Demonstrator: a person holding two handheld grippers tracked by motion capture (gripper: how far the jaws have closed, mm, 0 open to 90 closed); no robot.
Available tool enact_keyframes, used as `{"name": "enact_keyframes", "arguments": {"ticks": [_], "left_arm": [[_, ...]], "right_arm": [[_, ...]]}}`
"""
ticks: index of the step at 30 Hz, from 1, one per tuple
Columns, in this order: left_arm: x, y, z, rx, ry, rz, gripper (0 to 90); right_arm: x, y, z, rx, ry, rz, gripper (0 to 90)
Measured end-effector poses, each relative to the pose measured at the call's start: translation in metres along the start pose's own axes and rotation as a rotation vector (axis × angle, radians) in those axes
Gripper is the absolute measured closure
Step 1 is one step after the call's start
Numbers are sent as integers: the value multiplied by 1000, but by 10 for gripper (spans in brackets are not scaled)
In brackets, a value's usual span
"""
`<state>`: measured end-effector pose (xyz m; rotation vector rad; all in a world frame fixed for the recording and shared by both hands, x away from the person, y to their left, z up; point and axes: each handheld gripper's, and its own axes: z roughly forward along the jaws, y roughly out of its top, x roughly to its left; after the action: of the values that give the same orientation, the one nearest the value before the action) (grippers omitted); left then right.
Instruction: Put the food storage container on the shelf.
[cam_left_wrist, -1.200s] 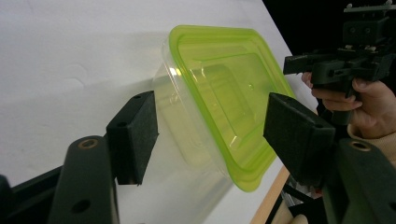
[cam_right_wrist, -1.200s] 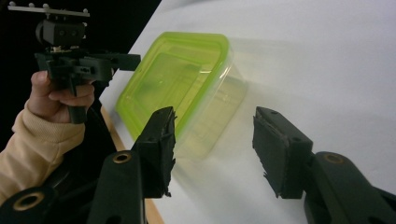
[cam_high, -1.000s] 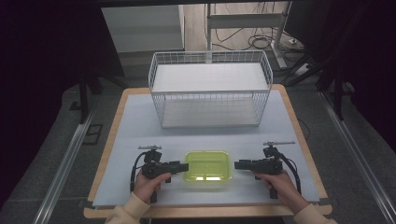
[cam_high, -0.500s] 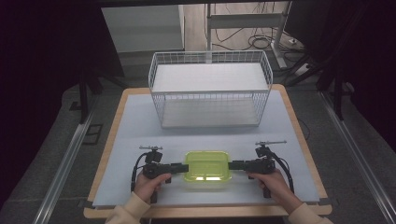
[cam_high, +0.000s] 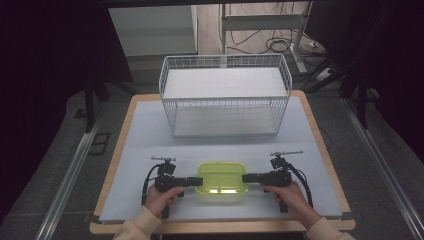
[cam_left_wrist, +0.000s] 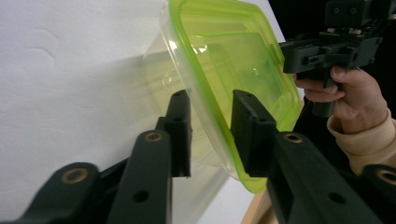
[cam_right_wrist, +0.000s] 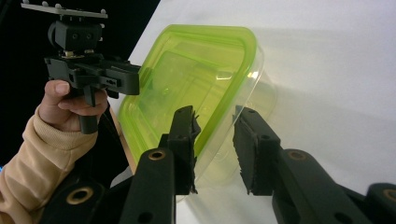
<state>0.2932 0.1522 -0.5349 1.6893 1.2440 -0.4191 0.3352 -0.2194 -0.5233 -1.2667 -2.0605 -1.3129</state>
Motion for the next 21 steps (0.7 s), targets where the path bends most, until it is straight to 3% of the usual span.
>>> {"name": "enact_keyframes", "arguments": {"ticks": [21], "left_arm": [[-2,0,-4,-13,-27,26,760]], "right_arm": [[3,2,-3,5,14,-3,742]]}}
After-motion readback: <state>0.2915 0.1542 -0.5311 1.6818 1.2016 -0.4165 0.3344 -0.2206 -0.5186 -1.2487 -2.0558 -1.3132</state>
